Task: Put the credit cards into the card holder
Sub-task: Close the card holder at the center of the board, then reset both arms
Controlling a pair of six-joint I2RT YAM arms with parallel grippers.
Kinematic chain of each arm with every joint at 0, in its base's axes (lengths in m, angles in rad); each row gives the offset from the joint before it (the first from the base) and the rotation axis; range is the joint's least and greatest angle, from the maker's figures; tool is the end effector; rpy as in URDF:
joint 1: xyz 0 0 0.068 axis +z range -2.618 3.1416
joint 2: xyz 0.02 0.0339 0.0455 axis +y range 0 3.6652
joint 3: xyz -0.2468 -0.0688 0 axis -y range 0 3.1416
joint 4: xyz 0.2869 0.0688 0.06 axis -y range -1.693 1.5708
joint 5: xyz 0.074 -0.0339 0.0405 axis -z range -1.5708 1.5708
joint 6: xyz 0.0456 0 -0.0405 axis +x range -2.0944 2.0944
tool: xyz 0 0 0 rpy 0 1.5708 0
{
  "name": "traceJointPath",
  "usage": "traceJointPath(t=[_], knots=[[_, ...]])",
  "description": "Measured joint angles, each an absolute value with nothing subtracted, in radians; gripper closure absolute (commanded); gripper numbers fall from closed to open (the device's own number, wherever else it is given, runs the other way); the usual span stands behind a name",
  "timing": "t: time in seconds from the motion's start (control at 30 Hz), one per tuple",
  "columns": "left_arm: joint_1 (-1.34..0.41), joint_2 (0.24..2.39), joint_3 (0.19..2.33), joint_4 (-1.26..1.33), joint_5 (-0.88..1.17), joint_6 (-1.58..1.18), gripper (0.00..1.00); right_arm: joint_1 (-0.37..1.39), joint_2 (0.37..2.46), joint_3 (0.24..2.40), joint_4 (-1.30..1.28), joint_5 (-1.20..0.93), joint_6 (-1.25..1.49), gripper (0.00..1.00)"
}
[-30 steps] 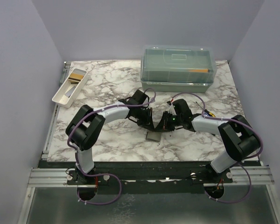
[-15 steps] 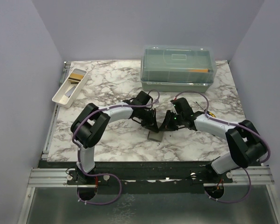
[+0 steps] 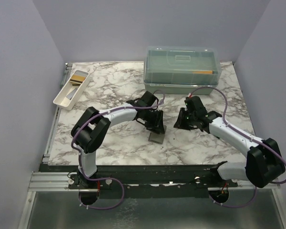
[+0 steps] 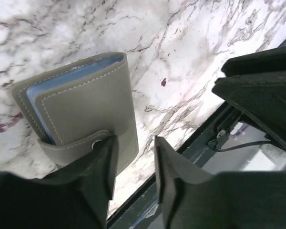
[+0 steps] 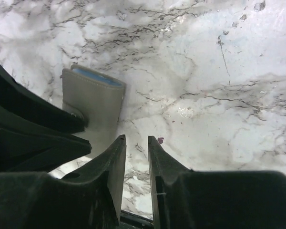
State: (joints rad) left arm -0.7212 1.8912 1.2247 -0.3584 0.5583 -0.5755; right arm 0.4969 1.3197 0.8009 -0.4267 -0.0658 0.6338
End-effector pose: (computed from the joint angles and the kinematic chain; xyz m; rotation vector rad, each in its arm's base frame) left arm 0.2986 -0.2947 0.1212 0.4318 2.8014 -1.1232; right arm 0.2689 0.1492 0.1655 0.1502 2.5948 0.5223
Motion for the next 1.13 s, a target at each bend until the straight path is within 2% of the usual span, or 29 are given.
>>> traceJointPath(t=[0.1,0.17,0.27,0.3,0.33,0.37,0.4,0.47,0.67,0.9,1.13], knots=[[-0.718,1.848,1.25,-0.402,0.521,-0.567,0.44,0.495,1.263,0.801,-0.448,-0.064,0.618,0.54],[-0.712,1.803,1.273,-0.426,0.503,-0.561,0.4,0.495,1.216,0.802,-0.466,-0.058,0.607,0.42],[-0.702,1.717,1.315,-0.448,0.489,-0.552,0.38,0.495,1.137,0.835,-0.525,-0.034,0.581,0.26],[-0.699,1.685,1.332,-0.454,0.484,-0.546,0.34,0.496,1.111,0.856,-0.545,-0.021,0.566,0.22],[-0.693,1.642,1.353,-0.459,0.476,-0.537,0.17,0.495,1.084,0.883,-0.563,-0.01,0.555,0.19],[-0.69,1.612,1.369,-0.459,0.467,-0.529,0.09,0.495,1.057,0.915,-0.581,0.004,0.54,0.16],[-0.688,1.574,1.387,-0.459,0.455,-0.519,0.05,0.495,1.029,0.951,-0.594,0.017,0.522,0.13],[-0.685,1.49,1.424,-0.459,0.406,-0.489,0.02,0.495,0.976,1.028,-0.614,0.043,0.487,0.1],[-0.683,1.247,1.51,-0.452,0.214,-0.378,0.01,0.495,0.86,1.278,-0.642,0.117,0.371,0.01],[-0.683,0.993,1.492,-0.34,-0.022,-0.284,0.01,0.495,0.809,1.472,-0.63,0.163,0.239,0.0],[-0.682,0.801,1.404,-0.23,-0.173,-0.207,0.01,0.495,0.745,1.502,-0.57,0.191,0.144,0.0]])
